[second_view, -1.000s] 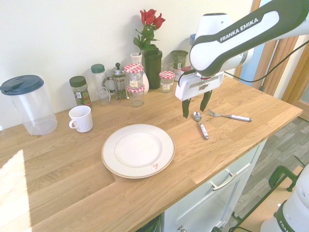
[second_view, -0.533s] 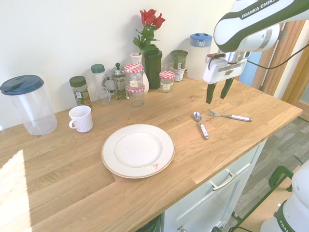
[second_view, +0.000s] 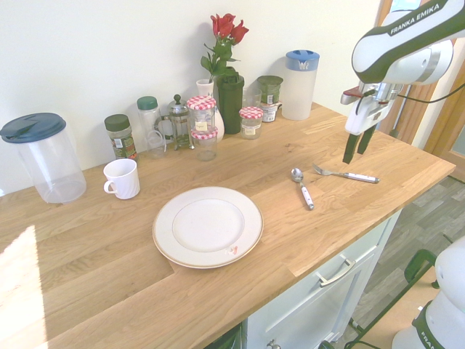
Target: Put the fork into the plate
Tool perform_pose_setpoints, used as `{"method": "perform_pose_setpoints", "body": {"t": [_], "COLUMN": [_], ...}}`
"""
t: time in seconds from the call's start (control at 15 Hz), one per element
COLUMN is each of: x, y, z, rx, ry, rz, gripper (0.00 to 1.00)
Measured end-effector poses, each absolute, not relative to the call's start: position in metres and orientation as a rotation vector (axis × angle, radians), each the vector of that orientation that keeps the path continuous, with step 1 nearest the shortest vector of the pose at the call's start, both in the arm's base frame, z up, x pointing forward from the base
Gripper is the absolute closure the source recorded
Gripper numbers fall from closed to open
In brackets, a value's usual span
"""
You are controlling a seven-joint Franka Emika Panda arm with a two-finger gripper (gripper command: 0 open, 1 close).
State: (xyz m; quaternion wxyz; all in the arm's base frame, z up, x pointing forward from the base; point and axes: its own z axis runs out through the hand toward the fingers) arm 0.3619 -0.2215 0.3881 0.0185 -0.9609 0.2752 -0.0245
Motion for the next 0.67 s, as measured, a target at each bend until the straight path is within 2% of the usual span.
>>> {"method": "perform_pose_setpoints", "body": {"t": [0.33, 0.4, 0.67], "x": [0.336, 0.331, 0.321], "y": [-0.209, -0.209, -0.224], "z": [0.369, 0.367, 0.366], "rx": [-3.054, -3.06, -3.056], "ry": [0.715, 0.711, 0.737], "rz": [-0.127, -0.124, -0.131], "gripper": [0.0, 1.0, 1.0]}}
